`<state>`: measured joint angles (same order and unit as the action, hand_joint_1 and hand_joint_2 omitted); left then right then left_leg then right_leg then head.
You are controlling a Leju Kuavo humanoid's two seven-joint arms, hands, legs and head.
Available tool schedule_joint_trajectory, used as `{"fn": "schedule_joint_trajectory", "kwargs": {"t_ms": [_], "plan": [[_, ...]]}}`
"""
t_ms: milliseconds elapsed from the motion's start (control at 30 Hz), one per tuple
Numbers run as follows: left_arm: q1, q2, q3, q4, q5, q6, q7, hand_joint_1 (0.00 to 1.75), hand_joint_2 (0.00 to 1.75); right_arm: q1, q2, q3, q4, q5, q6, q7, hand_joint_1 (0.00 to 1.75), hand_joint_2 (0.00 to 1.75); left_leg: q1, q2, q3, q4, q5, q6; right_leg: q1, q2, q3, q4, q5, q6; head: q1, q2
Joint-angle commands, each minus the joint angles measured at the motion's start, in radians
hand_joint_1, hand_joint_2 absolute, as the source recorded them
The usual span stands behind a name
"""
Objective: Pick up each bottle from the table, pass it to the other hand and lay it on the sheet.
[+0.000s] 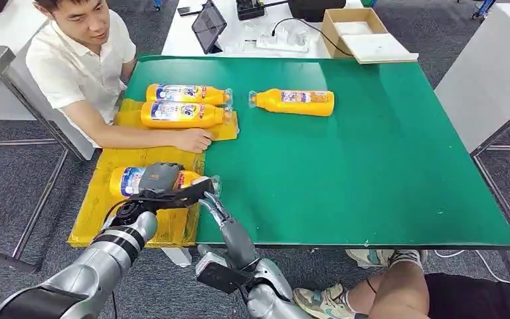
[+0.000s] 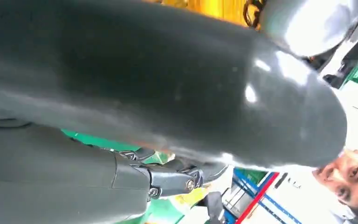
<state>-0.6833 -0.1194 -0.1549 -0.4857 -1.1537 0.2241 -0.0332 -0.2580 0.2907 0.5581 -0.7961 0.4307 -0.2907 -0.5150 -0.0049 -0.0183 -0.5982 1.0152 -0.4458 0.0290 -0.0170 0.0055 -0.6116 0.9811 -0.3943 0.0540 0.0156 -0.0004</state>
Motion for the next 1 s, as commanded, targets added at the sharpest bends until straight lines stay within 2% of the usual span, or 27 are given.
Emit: {"fn": "schedule_joint_trajectory", "kwargs": {"t_ms": [33, 100, 133, 167, 200, 867, 933, 1000], "plan": [[-0.073, 0.008, 0.106, 0.154, 0.109, -0.116, -0.061, 1.75, 1.75, -0.009, -0.005, 0.046, -0.016, -0.011, 0.03, -0.025, 0.0, 0.0, 0.001, 0.002, 0.004, -0.001, -0.001, -0.002, 0.001, 0.001, 0.004, 0.0, -0.001, -0.002, 0.0, 0.0], [-0.073, 0.01, 0.102, 0.159, 0.117, -0.131, -0.074, 1.68, 1.75, -0.007, -0.009, 0.06, -0.035, -0.01, 0.034, -0.027, 0.0, 0.0, 0.0, 0.002, 0.005, -0.001, -0.001, -0.002, 0.001, 0.001, 0.005, 0.0, 0.0, -0.002, 0.0, 0.0], [-0.073, 0.011, 0.103, 0.164, 0.132, -0.155, -0.088, 1.5, 1.75, -0.006, -0.014, 0.071, -0.049, -0.013, 0.038, -0.029, 0.0, 0.0, 0.001, 0.003, 0.007, -0.001, -0.001, -0.002, 0.001, 0.001, 0.006, 0.0, -0.001, -0.003, 0.0, 0.0], [-0.07, 0.012, 0.106, 0.169, 0.149, -0.186, -0.108, 1.19, 1.75, -0.006, -0.018, 0.082, -0.061, -0.016, 0.041, -0.033, 0.0, 0.0, 0.001, 0.002, 0.007, -0.001, -0.001, -0.002, 0.001, 0.001, 0.006, -0.001, 0.0, -0.002, 0.0, 0.0], [-0.067, 0.017, 0.098, 0.173, 0.158, -0.216, -0.125, 0.47, 1.75, -0.006, -0.022, 0.093, -0.072, -0.02, 0.046, -0.035, 0.0, 0.0, 0.0, 0.001, 0.007, -0.001, -0.001, -0.001, 0.0, 0.0, 0.006, 0.0, 0.0, -0.002, 0.0, 0.0], [-0.065, 0.018, 0.097, 0.173, 0.161, -0.217, -0.13, 0.47, 1.75, -0.007, -0.023, 0.094, -0.073, -0.022, 0.046, -0.035, 0.0, 0.0, 0.001, 0.004, 0.009, -0.001, -0.001, -0.002, 0.001, 0.001, 0.007, 0.0, -0.001, -0.002, 0.0, 0.0], [-0.065, 0.024, 0.08, 0.18, 0.17, -0.256, -0.143, 0.05, 1.75, -0.014, -0.027, 0.107, -0.068, -0.035, 0.047, -0.041, 0.0, 0.0, 0.002, 0.006, 0.011, -0.002, -0.002, -0.003, 0.002, 0.001, 0.009, -0.001, -0.001, -0.003, 0.0, 0.0], [-0.062, 0.033, 0.058, 0.184, 0.162, -0.273, -0.153, 0.0, 1.75, -0.022, -0.029, 0.109, -0.058, -0.039, 0.039, -0.041, 0.0, 0.0, 0.001, 0.004, 0.009, -0.001, -0.001, -0.002, 0.001, 0.001, 0.007, 0.0, 0.0, -0.002, 0.0, 0.0]]}}
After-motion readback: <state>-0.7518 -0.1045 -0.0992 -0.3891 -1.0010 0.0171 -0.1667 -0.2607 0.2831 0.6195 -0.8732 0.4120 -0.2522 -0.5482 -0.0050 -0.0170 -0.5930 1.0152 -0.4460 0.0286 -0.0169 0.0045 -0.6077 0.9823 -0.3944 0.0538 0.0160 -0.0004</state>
